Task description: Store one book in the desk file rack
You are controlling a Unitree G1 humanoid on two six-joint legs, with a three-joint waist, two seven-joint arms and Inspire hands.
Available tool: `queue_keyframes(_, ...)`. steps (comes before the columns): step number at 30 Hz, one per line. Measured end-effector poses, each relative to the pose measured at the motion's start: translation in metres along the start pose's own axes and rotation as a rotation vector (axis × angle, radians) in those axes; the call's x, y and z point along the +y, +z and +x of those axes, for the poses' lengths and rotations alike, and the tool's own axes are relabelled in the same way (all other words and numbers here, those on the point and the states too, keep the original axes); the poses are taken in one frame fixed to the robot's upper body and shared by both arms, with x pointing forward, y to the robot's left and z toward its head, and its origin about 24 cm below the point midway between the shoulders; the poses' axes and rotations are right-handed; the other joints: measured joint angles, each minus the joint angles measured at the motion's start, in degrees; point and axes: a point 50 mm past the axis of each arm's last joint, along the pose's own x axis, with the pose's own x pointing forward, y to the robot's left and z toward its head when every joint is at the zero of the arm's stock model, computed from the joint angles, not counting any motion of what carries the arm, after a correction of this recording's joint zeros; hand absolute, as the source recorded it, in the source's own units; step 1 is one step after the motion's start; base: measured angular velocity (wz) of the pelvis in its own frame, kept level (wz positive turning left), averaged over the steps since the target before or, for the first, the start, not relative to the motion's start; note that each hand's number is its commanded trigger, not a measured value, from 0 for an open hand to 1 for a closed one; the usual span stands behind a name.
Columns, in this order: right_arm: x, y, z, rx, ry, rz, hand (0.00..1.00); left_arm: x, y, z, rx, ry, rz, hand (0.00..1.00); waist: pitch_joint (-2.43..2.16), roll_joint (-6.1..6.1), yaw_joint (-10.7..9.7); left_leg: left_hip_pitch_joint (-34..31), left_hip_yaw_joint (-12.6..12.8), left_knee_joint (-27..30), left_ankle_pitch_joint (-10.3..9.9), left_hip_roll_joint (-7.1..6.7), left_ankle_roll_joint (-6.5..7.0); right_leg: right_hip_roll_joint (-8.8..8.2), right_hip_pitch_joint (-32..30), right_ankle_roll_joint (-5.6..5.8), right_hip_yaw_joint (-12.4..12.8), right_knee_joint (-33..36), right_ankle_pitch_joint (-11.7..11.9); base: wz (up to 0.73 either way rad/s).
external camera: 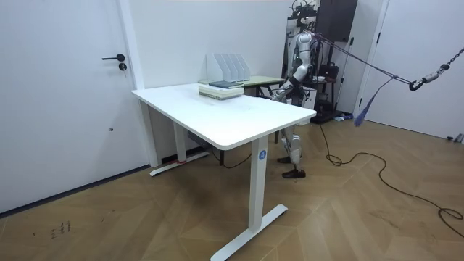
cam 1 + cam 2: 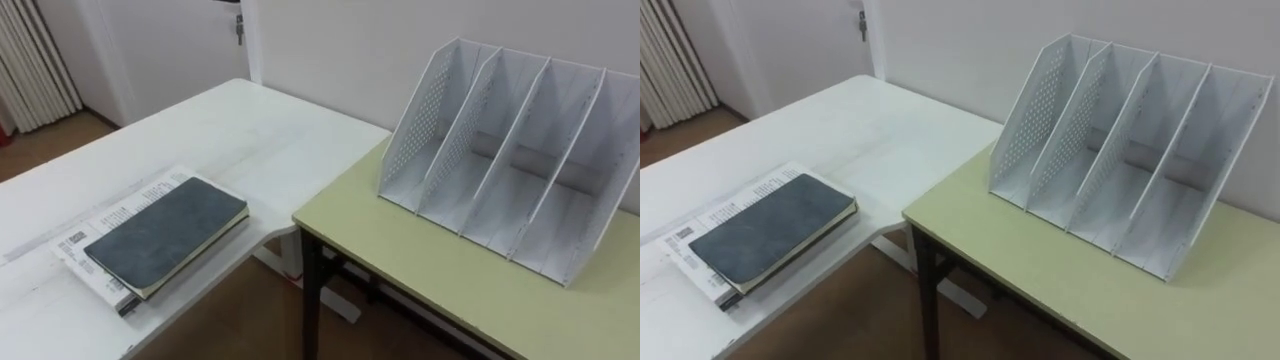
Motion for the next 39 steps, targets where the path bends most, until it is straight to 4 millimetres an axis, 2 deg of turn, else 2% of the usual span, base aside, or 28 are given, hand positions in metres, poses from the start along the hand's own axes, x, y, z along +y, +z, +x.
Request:
queue_keyframes(4,-0.001,0.003,0.0,-0.021,-0.005,-0.025,0.0,-0.004,0.014,0.0,-0.072,-0.016,0.098,0.0,0.03,-0.13,-0.1,0.0,0.0,-0.1,0.0,0.06,0.0,0.08,0.0,-0.04,0.1,0.0,0.0,-0.01)
queue_keyframes(8,-0.002,0.006,0.0,-0.032,-0.006,-0.032,0.0,0.004,0.03,-0.001,-0.166,0.011,0.209,0.0,0.14,-0.22,-0.4,-0.2,0.1,-0.1,0.0,0.11,-0.01,0.09,0.0,-0.08,-0.1,-0.1,0.0,0.02)
queue_keyframes(12,-0.002,0.006,0.0,-0.03,-0.003,-0.034,0.0,0.002,0.034,-0.002,-0.195,0.006,0.252,0.0,0.22,-0.1,-1.3,-0.4,0.1,-0.1,0.0,0.08,-0.01,0.06,-0.1,-0.08,-0.2,-0.1,0.0,0.01)
queue_keyframes(16,-0.002,0.005,0.0,-0.025,-0.003,-0.027,0.0,0.004,0.042,-0.003,-0.23,0.023,0.266,0.0,0.28,-0.05,-1.4,-0.4,1.0,0.0,0.0,0.12,-0.01,0.05,-0.3,-0.07,0.0,-0.1,0.0,-0.03)
queue_keyframes(23,-0.004,0.008,0.001,-0.03,-0.009,-0.026,0.0,0.04,0.085,-0.017,-0.43,0.253,0.34,0.0,0.22,0.17,-1.6,-0.6,1.3,0.0,0.0,0.13,-0.01,0.0,-0.4,-0.03,-0.1,-0.5,0.1,-0.01)
queue_keyframes(29,-0.002,0.006,0.001,-0.015,-0.007,-0.033,0.0,0.046,0.094,-0.022,-0.48,0.32,0.36,0.0,0.2,0.3,-2.1,-0.7,1.3,0.0,0.0,0.29,-0.02,0.06,0.3,-0.14,-1.1,-1.3,0.3,0.08)
queue_keyframes(35,-0.001,0.004,0.001,-0.006,-0.008,-0.043,0.0,0.068,0.12,-0.034,-0.597,0.468,0.375,0.0,0.28,0.52,-1.7,-0.6,1.3,0.0,0.0,0.4,-0.02,0.12,1.4,-0.12,-1.5,-3.1,1.1,0.02)
queue_keyframes(39,-0.001,0.003,0.001,-0.003,-0.01,-0.044,0.0,0.077,0.124,-0.037,-0.621,0.527,0.373,0.0,0.16,0.99,-1.6,-0.6,1.3,-0.1,0.0,0.44,-0.02,0.16,1.4,-0.12,-1.5,-3.0,1.2,0.0)
